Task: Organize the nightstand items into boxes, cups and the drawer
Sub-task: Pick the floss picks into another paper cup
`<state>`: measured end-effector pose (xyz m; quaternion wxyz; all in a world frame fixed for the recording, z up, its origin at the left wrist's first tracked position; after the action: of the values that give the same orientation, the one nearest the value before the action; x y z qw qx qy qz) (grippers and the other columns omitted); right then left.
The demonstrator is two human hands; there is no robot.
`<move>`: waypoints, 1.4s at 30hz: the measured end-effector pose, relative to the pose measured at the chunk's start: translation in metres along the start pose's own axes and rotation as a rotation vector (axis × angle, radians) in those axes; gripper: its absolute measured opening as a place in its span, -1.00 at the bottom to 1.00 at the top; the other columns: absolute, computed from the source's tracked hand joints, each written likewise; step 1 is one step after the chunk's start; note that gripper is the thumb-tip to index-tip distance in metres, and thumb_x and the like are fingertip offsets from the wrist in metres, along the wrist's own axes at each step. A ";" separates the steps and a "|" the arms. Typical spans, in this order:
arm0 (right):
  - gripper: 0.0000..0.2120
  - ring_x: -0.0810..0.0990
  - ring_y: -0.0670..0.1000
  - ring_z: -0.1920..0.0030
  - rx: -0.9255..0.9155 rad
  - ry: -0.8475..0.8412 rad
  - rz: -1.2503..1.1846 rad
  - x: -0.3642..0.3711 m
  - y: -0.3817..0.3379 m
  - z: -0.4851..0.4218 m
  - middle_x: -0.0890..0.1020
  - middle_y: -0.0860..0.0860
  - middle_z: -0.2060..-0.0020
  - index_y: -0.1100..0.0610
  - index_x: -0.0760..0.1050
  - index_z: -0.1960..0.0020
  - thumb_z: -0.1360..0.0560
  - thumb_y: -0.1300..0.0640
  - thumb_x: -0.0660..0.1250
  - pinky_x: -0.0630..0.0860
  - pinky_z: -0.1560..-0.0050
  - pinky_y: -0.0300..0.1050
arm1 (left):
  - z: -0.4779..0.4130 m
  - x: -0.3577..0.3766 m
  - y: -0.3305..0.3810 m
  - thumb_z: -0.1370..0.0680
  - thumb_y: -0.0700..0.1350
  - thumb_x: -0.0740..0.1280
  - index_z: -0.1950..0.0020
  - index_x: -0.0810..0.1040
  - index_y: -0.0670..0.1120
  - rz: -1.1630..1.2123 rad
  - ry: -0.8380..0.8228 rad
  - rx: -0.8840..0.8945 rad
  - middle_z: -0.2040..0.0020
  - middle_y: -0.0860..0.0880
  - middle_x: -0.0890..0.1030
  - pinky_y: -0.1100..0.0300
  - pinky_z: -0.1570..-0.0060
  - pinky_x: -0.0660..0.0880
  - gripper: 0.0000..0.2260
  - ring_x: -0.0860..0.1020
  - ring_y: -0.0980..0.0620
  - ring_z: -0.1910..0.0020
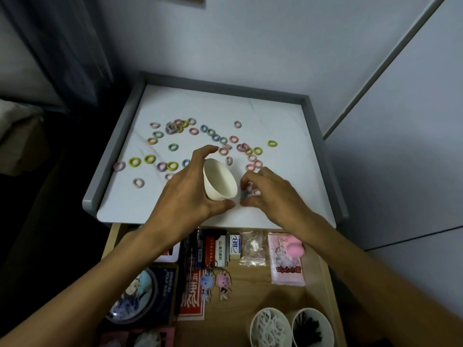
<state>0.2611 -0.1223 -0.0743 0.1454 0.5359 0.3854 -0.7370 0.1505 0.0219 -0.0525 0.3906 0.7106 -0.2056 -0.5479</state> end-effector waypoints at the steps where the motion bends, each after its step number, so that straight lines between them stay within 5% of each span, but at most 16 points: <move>1: -0.77 0.52 -0.01 0.02 -0.030 -0.003 -0.019 0.000 0.000 -0.001 0.48 -0.07 0.02 0.00 0.53 -0.07 -0.46 0.06 0.48 0.47 0.06 -0.07 | 0.000 0.000 0.000 -0.32 0.02 0.61 -0.48 0.17 0.19 -0.001 0.002 -0.001 -0.10 0.14 0.46 0.22 0.05 0.40 -0.14 0.45 0.09 -0.05; 8: -0.95 0.57 0.08 0.10 -0.059 -0.010 0.127 -0.002 0.002 -0.009 0.58 0.04 0.11 0.13 0.51 0.02 -0.54 0.19 0.36 0.50 0.09 -0.02 | 0.001 0.002 -0.001 -0.32 0.04 0.61 -0.48 0.15 0.21 0.004 -0.004 -0.011 -0.14 0.12 0.47 0.16 -0.01 0.43 -0.12 0.47 0.06 -0.07; 11: -0.88 0.59 0.13 0.12 -0.057 -0.026 0.200 -0.002 0.003 -0.012 0.62 0.12 0.12 0.14 0.46 0.00 -0.52 0.32 0.27 0.54 0.10 0.03 | 0.001 0.004 -0.001 -0.32 0.04 0.61 -0.48 0.15 0.20 0.002 -0.008 -0.015 -0.14 0.11 0.47 0.17 0.00 0.42 -0.13 0.46 0.06 -0.07; 19: -0.87 0.62 -0.05 0.29 0.054 0.078 -0.249 -0.031 0.008 -0.018 0.63 0.00 0.31 0.17 0.59 0.14 -0.42 0.37 0.42 0.57 0.20 -0.19 | 0.000 0.006 0.000 -0.33 0.06 0.60 -0.46 0.14 0.24 -0.013 -0.018 -0.003 -0.12 0.14 0.47 0.19 0.05 0.39 -0.14 0.45 0.09 -0.03; 23: -0.87 0.66 0.02 0.26 -0.089 0.151 -0.609 -0.054 -0.030 -0.007 0.67 0.13 0.22 0.25 0.58 0.08 -0.42 0.42 0.40 0.63 0.23 -0.15 | -0.001 0.011 0.000 -0.32 0.07 0.61 -0.47 0.13 0.24 -0.006 -0.030 0.004 -0.11 0.16 0.48 0.16 0.01 0.45 -0.12 0.49 0.10 -0.05; 27: -0.74 0.67 -0.11 0.15 -0.236 0.006 -0.494 -0.031 -0.062 0.004 0.69 -0.04 0.16 0.13 0.64 -0.10 -0.44 0.32 0.45 0.60 0.01 -0.20 | -0.001 0.015 0.002 -0.32 0.01 0.61 -0.46 0.16 0.22 0.072 -0.038 0.029 -0.09 0.24 0.57 0.24 -0.08 0.53 -0.14 0.58 0.25 -0.07; 31: -0.79 0.67 -0.05 0.11 -0.147 0.182 -0.650 -0.047 -0.031 -0.010 0.71 0.01 0.06 0.13 0.64 -0.11 -0.50 0.32 0.40 0.61 0.05 -0.21 | -0.002 0.009 0.000 -0.32 0.04 0.61 -0.42 0.15 0.26 0.041 0.001 -0.004 -0.09 0.13 0.54 0.13 -0.02 0.52 -0.16 0.54 0.09 -0.03; 34: -0.80 0.60 -0.06 -0.05 0.018 0.337 -0.394 -0.054 0.019 -0.034 0.63 0.00 -0.11 0.08 0.61 -0.18 -0.56 0.16 0.37 0.50 -0.01 -0.38 | -0.001 0.006 -0.002 -0.33 0.05 0.60 -0.44 0.17 0.23 0.039 0.001 -0.019 -0.11 0.09 0.51 0.17 0.00 0.47 -0.17 0.51 0.06 -0.04; 37: -0.56 0.32 0.10 -0.41 0.206 0.198 -0.174 -0.043 0.067 -0.053 0.37 0.07 -0.43 0.00 0.40 -0.43 -0.60 -0.10 0.26 0.28 -0.38 -0.06 | 0.000 0.005 -0.003 -0.33 0.05 0.60 -0.47 0.17 0.20 0.037 -0.010 -0.031 -0.12 0.09 0.49 0.20 0.01 0.42 -0.15 0.49 0.05 -0.05; 42: -0.49 0.25 0.11 -0.42 0.145 0.082 -0.165 -0.021 0.069 -0.057 0.35 0.05 -0.40 -0.05 0.41 -0.42 -0.52 -0.14 0.36 0.20 -0.45 0.03 | -0.004 0.002 -0.005 -0.33 0.07 0.60 -0.47 0.16 0.21 0.025 -0.014 -0.045 -0.11 0.11 0.46 0.18 0.00 0.40 -0.15 0.46 0.06 -0.05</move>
<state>0.3514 -0.1306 -0.0909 0.0293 0.5414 0.3795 -0.7497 0.1541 0.0251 -0.0576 0.4119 0.6951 -0.2049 -0.5525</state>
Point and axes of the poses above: each hand's wrist, its own z-axis away from the middle knuckle, its own x-axis out of the palm, y = z × x, the point moved 5 cm from there along -z, towards the middle knuckle
